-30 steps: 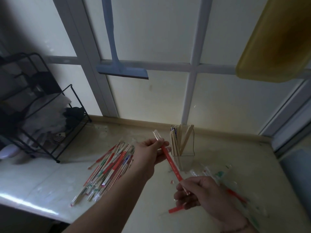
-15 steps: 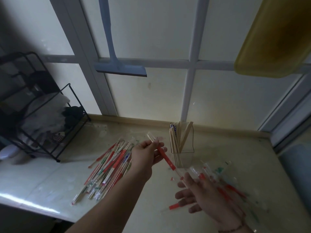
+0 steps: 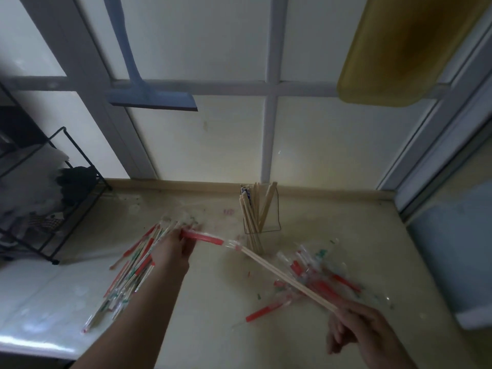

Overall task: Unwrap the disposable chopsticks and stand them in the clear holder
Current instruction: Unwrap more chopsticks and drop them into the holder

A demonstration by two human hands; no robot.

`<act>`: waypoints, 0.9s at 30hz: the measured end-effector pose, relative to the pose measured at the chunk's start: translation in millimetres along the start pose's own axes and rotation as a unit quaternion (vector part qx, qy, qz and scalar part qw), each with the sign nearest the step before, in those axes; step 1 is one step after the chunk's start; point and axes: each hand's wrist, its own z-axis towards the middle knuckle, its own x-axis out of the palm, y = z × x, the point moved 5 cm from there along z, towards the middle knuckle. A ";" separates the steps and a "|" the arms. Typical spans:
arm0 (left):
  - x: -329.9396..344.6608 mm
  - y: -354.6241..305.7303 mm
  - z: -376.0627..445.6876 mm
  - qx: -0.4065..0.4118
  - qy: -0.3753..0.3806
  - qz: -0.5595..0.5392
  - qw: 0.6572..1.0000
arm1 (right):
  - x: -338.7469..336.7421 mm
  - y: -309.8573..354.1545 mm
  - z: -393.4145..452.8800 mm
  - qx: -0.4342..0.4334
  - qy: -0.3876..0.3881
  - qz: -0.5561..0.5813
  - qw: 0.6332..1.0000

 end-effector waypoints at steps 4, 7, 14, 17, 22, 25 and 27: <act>-31.1 25.7 8.6 0.051 -0.085 0.069 0.993 | -43.0 13.7 -13.2 -0.034 -0.055 -0.015 0.998; -44.1 67.7 7.6 0.035 -0.074 0.223 0.971 | -58.1 20.7 -9.3 -0.042 -0.061 -0.004 0.997; -37.0 100.0 -26.8 -0.001 -0.068 0.360 0.930 | -41.2 32.6 7.1 -0.061 -0.014 -0.040 0.997; -8.2 74.5 -65.6 0.119 0.006 0.314 0.942 | -28.1 35.0 14.0 -0.072 -0.007 -0.042 0.996; 62.7 19.8 -168.7 0.648 0.305 0.497 0.490 | -11.4 38.4 38.3 -0.034 0.072 -0.155 0.985; 81.9 44.0 -171.6 0.521 0.475 0.607 0.365 | -5.3 58.7 52.6 -0.050 0.109 -0.221 0.968; 87.9 50.9 -167.0 0.429 0.518 0.598 0.436 | -2.9 72.1 64.6 -0.084 0.095 -0.274 0.953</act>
